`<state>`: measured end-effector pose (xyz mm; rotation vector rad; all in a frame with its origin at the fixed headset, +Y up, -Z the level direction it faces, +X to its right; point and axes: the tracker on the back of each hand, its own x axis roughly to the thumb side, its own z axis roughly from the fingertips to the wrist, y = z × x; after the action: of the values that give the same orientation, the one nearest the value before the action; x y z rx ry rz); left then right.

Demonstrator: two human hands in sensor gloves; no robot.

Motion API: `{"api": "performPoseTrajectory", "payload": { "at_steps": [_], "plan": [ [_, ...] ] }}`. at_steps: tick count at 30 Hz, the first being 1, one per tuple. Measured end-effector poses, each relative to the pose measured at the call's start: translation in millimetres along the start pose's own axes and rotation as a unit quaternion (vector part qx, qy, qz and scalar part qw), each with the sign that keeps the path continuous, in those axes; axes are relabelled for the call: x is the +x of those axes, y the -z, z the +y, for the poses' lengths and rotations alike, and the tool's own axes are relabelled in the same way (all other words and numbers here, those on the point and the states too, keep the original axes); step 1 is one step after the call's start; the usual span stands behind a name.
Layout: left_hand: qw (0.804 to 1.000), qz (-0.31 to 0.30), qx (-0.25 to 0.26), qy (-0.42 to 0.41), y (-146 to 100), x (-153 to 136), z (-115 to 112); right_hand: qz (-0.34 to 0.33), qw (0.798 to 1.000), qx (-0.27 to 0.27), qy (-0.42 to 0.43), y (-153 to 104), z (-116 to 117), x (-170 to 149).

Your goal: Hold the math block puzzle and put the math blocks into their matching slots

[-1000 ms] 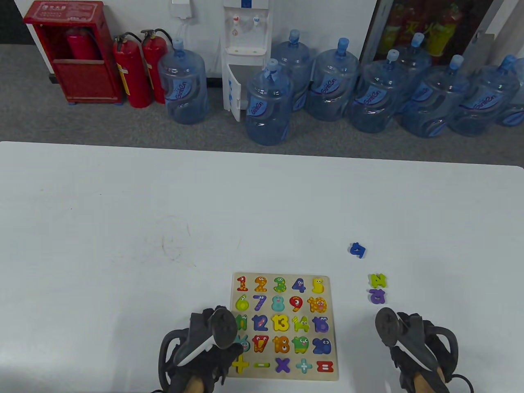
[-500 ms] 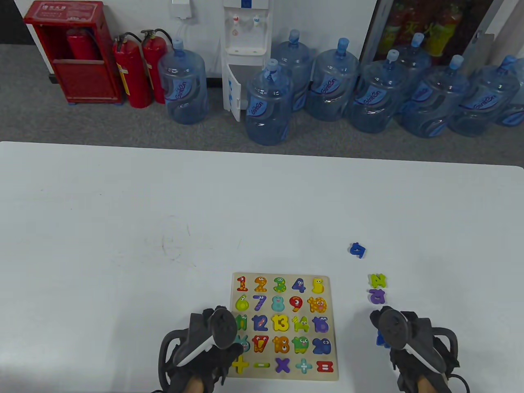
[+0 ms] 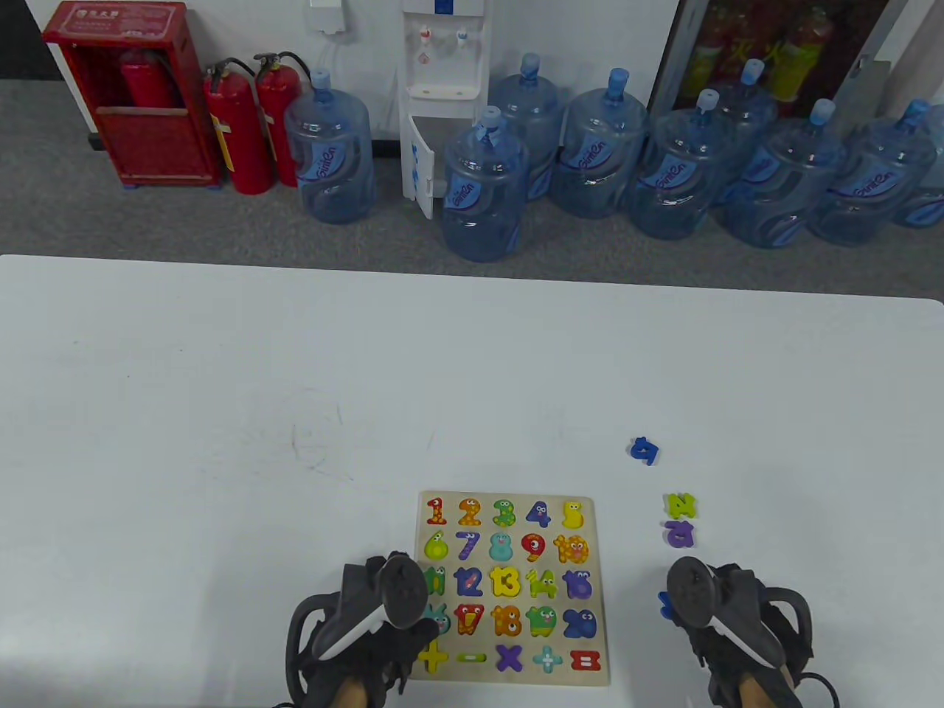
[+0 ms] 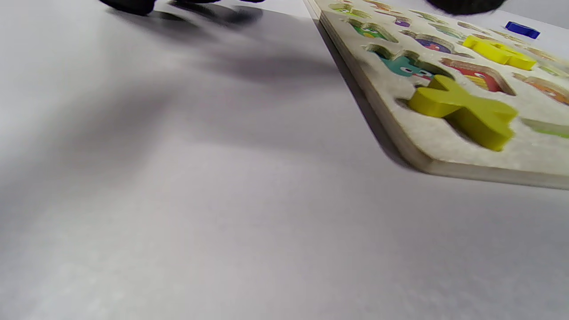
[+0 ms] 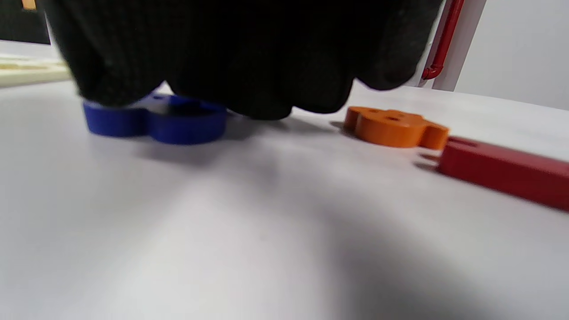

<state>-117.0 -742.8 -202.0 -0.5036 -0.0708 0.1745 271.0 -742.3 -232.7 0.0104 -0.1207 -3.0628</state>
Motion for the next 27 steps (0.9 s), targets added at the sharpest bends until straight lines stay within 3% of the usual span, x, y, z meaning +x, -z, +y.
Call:
{"api": "performPoseTrajectory", "payload": {
  "at_steps": [3,9,27],
  "plan": [
    [1.000,0.000,-0.001,0.000,0.1,0.1,-0.1,-0.015,0.999,-0.001,0.037,-2.3,-3.0,-0.7],
    [1.000,0.000,-0.001,0.001,0.1,0.2,-0.2,-0.020,1.000,0.023,-0.008,1.3,5.3,8.6],
    [1.000,-0.001,-0.002,0.001,0.1,0.3,-0.4,-0.032,0.999,-0.011,0.025,-3.8,-6.0,10.4]
  ]
}}
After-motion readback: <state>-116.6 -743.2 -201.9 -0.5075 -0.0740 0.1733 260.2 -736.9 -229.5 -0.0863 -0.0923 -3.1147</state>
